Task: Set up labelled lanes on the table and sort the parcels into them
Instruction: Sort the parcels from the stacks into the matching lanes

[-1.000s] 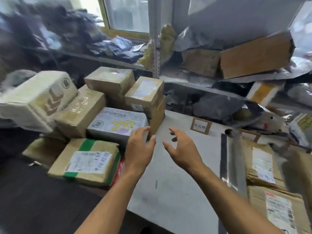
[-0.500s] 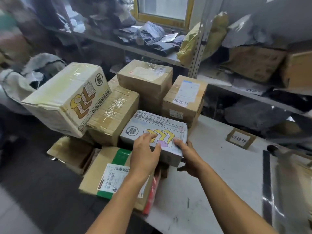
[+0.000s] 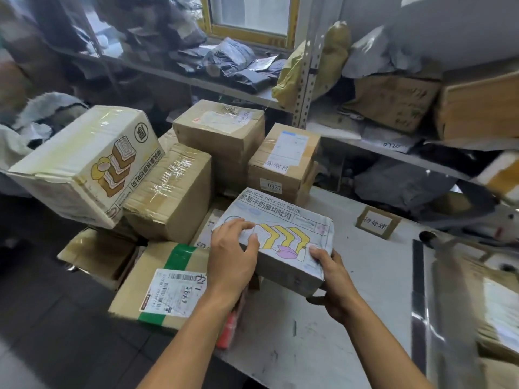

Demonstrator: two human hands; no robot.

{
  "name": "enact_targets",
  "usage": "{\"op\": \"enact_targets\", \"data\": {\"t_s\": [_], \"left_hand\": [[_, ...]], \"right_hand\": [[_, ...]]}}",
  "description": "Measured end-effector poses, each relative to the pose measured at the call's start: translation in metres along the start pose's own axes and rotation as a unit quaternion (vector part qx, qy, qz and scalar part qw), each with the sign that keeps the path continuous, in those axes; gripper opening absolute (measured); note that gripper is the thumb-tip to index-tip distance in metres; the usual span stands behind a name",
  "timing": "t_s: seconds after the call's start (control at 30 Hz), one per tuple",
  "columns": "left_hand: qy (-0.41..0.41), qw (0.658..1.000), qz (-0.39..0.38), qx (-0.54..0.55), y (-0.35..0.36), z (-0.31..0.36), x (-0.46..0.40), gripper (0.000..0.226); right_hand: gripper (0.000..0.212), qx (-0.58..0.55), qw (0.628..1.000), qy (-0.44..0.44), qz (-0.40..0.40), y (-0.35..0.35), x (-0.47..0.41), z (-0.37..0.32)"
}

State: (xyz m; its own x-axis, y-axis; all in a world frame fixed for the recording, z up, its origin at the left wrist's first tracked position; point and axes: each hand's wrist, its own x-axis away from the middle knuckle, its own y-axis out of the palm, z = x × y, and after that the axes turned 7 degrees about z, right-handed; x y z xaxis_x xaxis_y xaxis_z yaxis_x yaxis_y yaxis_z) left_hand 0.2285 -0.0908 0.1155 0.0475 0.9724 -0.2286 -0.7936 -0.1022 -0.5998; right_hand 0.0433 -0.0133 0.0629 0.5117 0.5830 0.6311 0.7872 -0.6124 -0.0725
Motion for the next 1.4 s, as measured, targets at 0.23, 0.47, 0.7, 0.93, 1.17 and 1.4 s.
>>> {"op": "enact_targets", "data": {"t_s": [0.23,0.47,0.7,0.93,1.17,1.4], "left_hand": [[0.037,0.998,-0.024,0.034,0.041,0.042,0.046,0.026],[0.058,0.996,-0.029,0.068,0.086,0.085,0.088,0.042],[-0.065,0.987,-0.069,0.129,0.108,0.099,0.099,0.079],[-0.222,0.918,-0.136,0.3,0.132,0.095,0.096,0.104],[-0.266,0.852,-0.194,0.407,0.141,0.087,0.087,0.115],[-0.26,0.799,-0.227,0.493,0.154,0.084,0.094,0.066]], "right_hand": [[0.047,-0.076,0.996,-0.011,0.051,-0.088,0.017,0.032],[0.045,-0.132,0.987,0.023,0.084,-0.148,0.031,0.039],[0.037,-0.18,0.98,0.067,0.053,-0.181,0.031,0.043],[0.049,-0.218,0.972,0.083,0.033,-0.179,0.034,0.035],[0.048,-0.258,0.956,0.134,-0.025,-0.173,0.036,0.033],[0.061,-0.252,0.951,0.147,-0.101,-0.167,0.045,0.04]]}}
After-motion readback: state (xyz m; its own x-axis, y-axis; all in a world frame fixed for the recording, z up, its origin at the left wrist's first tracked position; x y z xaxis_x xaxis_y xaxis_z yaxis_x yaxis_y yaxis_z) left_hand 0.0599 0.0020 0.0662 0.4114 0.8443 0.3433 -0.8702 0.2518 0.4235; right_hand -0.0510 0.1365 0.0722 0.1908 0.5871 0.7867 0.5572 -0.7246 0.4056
